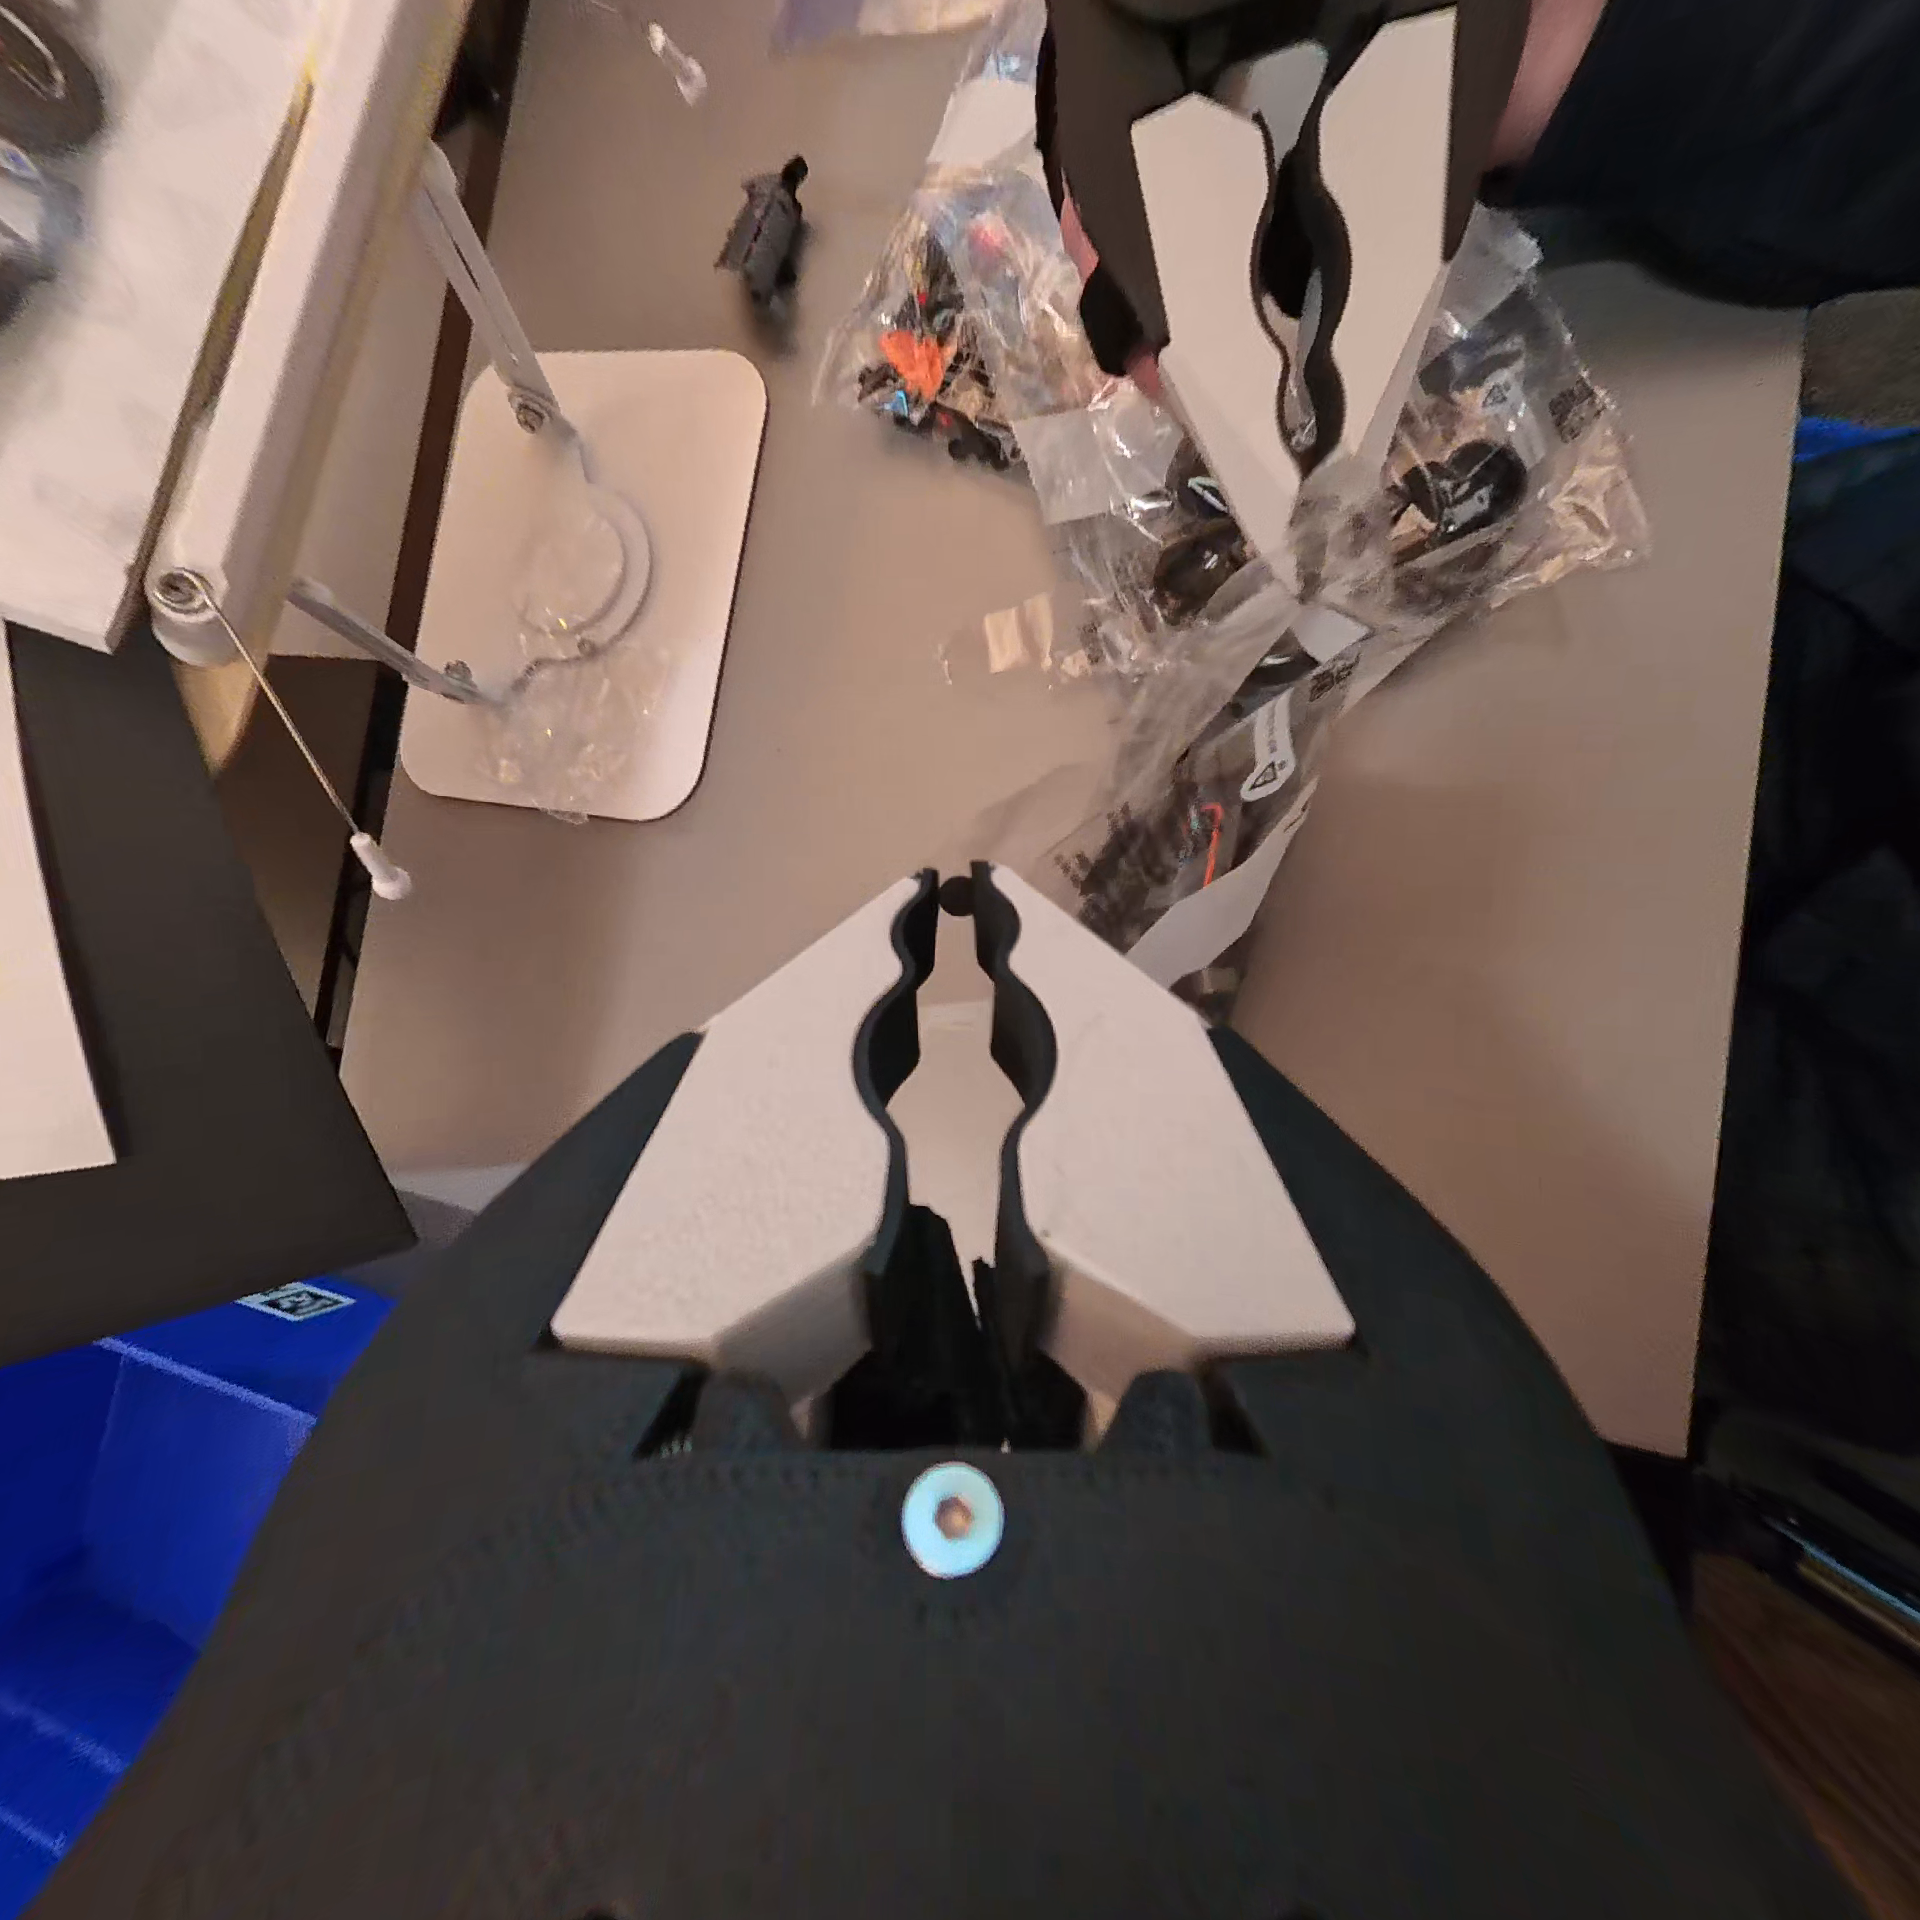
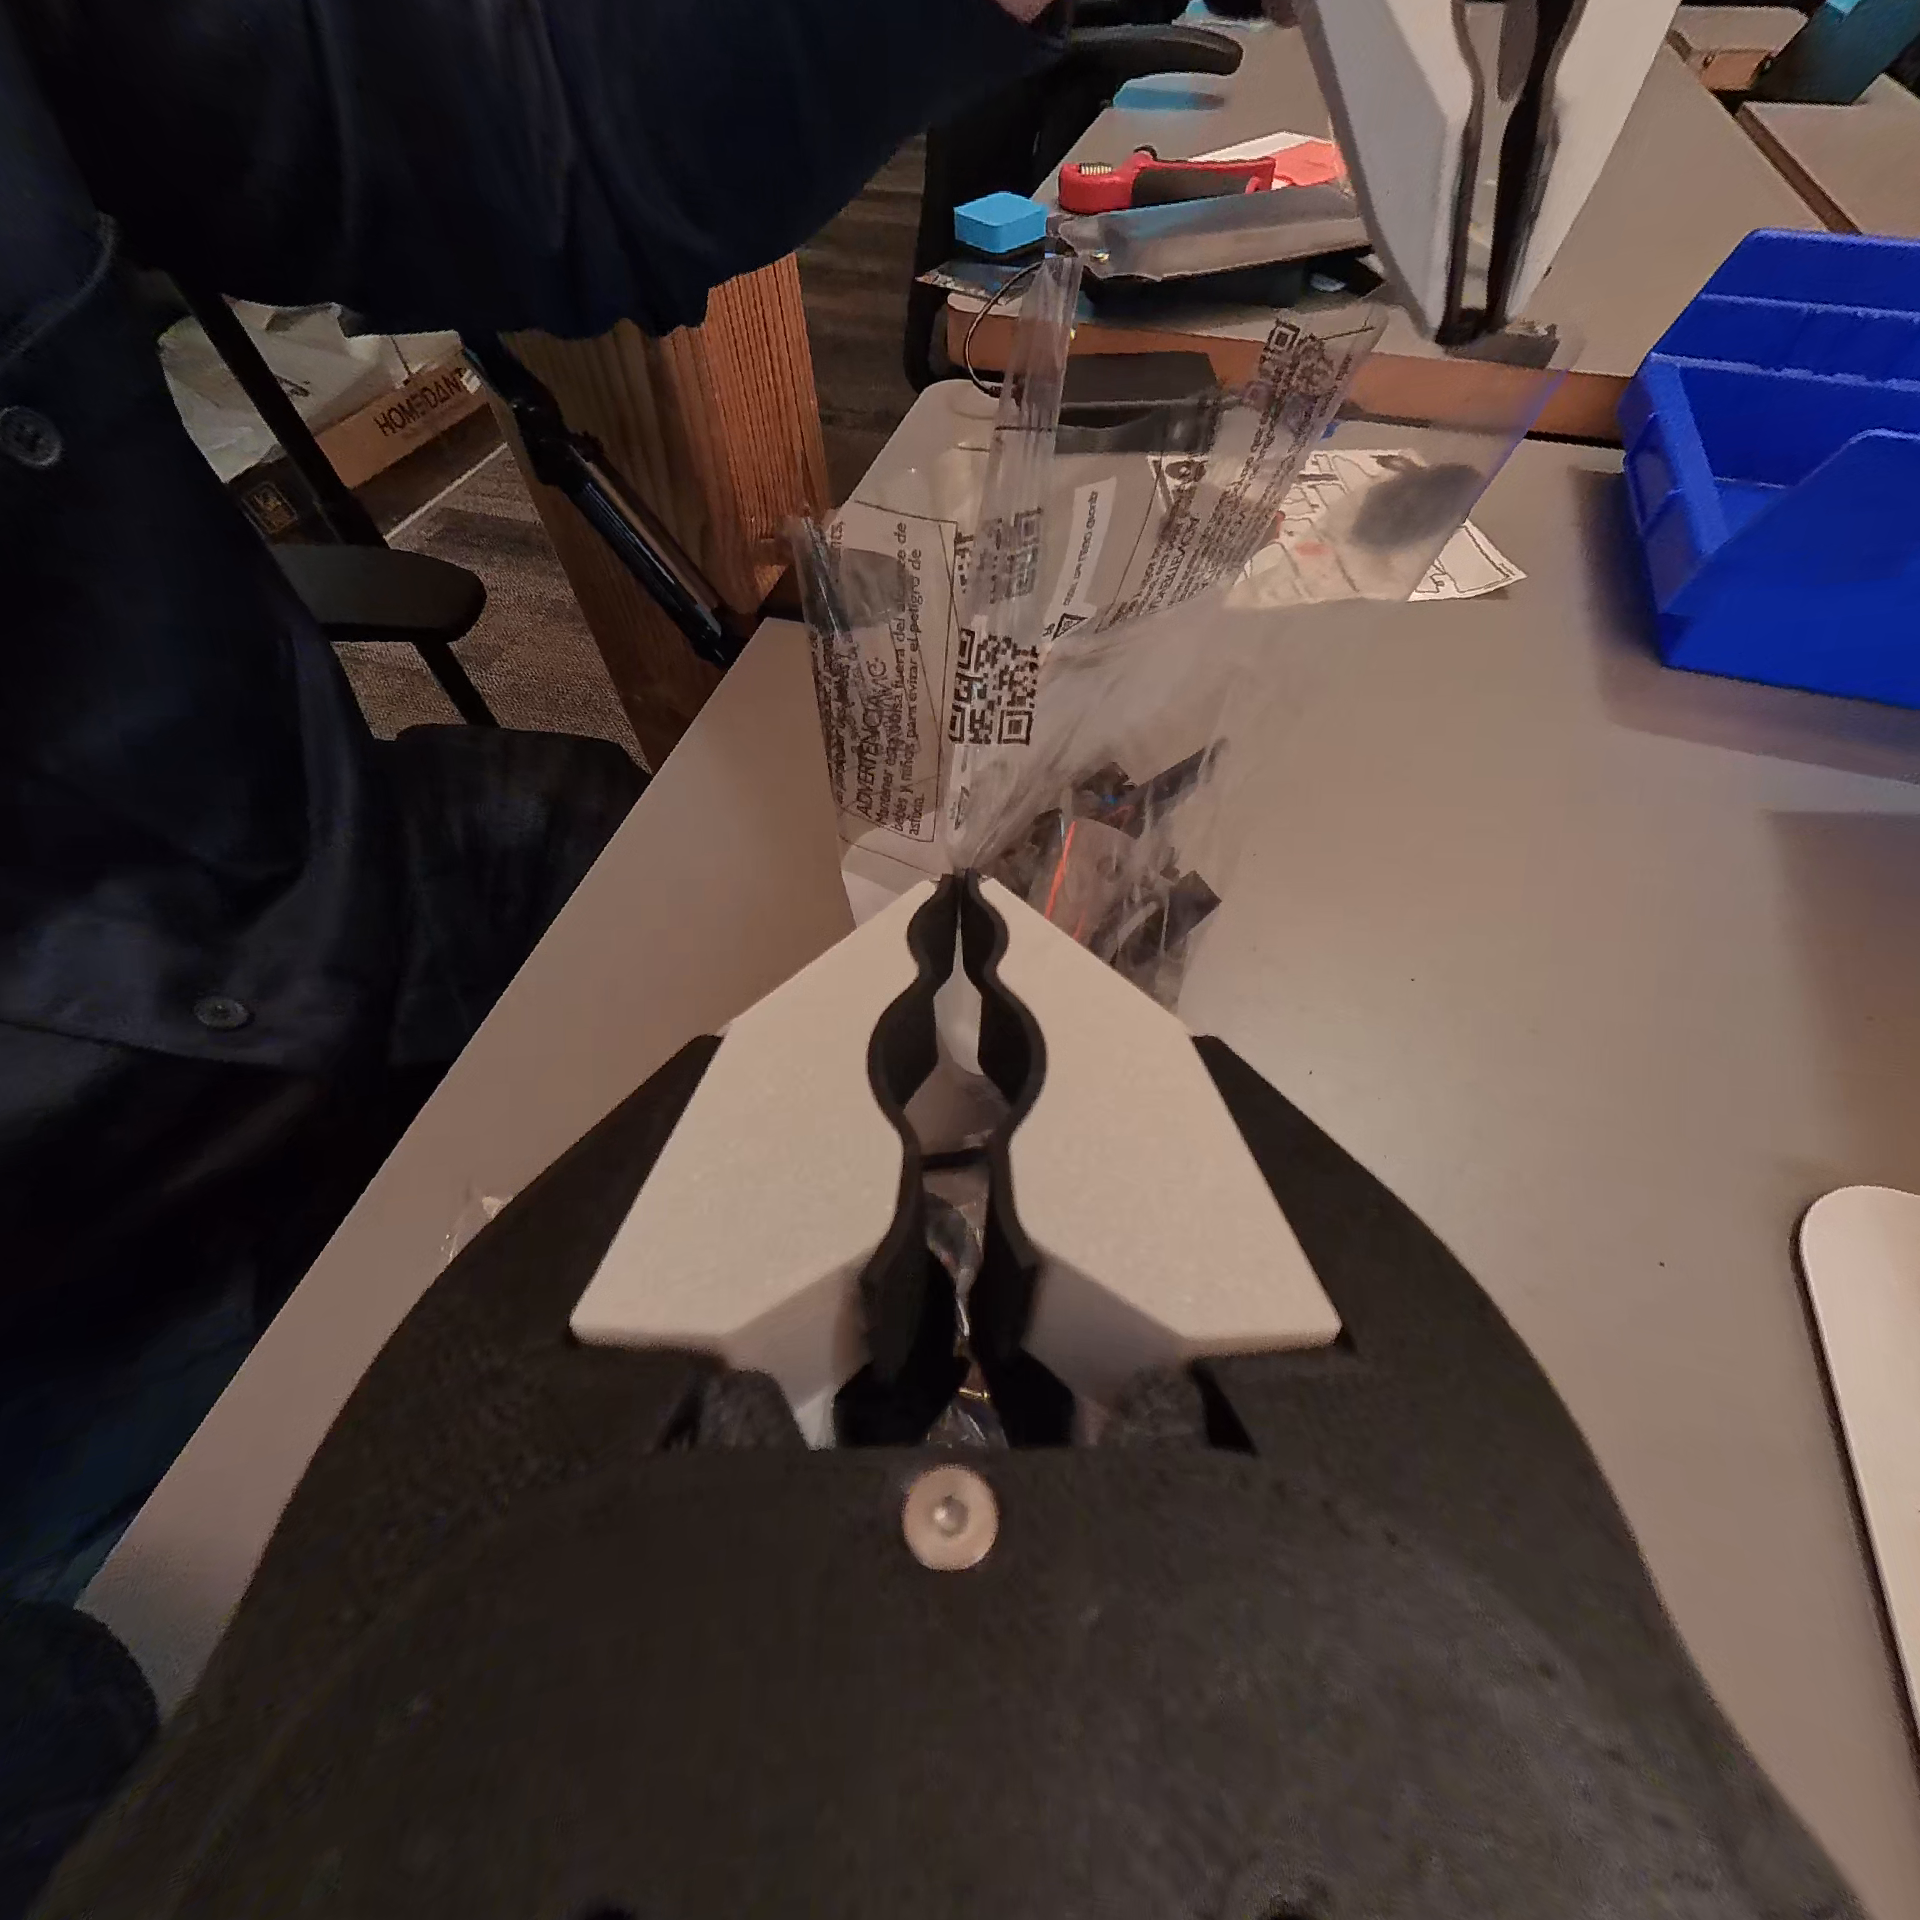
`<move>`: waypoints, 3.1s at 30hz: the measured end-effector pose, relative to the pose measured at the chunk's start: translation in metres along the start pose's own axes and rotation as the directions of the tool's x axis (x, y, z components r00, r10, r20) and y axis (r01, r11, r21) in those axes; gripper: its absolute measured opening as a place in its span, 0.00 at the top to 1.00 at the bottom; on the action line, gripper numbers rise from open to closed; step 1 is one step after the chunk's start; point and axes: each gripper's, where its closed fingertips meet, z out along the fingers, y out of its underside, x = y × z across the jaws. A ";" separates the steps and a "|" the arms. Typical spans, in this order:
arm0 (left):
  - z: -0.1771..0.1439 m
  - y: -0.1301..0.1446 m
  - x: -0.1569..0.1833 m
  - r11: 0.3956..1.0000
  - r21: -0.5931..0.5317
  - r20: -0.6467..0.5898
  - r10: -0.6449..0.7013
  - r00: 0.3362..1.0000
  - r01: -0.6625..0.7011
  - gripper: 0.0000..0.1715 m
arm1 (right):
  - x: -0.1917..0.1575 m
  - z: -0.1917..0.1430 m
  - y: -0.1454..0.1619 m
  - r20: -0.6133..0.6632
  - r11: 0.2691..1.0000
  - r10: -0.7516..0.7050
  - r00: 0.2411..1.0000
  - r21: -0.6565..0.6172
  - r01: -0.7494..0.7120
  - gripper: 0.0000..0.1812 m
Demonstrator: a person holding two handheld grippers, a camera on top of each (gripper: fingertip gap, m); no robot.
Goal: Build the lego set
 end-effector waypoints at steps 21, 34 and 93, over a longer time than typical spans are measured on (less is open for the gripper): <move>-0.003 0.032 0.024 0.998 -0.060 -0.032 -0.039 0.999 0.037 0.79 | 0.013 -0.005 -0.003 -0.060 0.999 0.020 0.998 0.036 -0.018 1.00; -0.010 0.010 0.010 0.999 0.024 0.135 0.042 0.990 -0.046 1.00 | 0.043 -0.040 -0.012 -0.249 0.992 0.048 0.967 0.123 -0.017 1.00; 0.246 0.026 -0.143 0.978 0.051 0.276 -0.210 0.938 0.204 1.00 | 0.024 -0.078 0.041 -0.240 0.996 0.065 0.969 -0.046 -0.078 1.00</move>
